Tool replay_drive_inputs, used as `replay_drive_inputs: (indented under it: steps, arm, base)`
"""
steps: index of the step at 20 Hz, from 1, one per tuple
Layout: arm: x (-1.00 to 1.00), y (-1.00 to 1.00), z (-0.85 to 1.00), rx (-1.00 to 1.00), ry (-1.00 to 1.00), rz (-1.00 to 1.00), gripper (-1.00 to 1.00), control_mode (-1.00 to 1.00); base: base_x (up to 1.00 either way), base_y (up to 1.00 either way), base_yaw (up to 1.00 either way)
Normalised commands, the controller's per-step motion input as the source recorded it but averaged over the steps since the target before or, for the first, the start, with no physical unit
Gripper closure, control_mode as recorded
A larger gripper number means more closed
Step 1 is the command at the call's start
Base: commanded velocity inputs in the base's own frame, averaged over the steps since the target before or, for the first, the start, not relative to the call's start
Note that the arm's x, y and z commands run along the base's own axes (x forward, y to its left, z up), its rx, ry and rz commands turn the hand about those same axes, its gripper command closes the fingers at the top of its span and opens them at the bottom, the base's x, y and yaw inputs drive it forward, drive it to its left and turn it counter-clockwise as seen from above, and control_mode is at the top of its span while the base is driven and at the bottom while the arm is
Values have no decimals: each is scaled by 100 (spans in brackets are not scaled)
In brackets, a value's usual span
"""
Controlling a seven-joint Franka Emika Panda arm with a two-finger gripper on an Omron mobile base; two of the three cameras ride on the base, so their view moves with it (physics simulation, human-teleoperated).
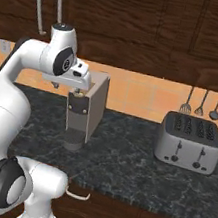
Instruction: Navigate to the coffee machine.
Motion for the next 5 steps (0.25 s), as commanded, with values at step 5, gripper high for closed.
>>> replay_drive_inputs:
  steps: [5]
  arm:
    - [0,0,0,0,0,0,-100,100]
  base:
    - [14,-7,0]
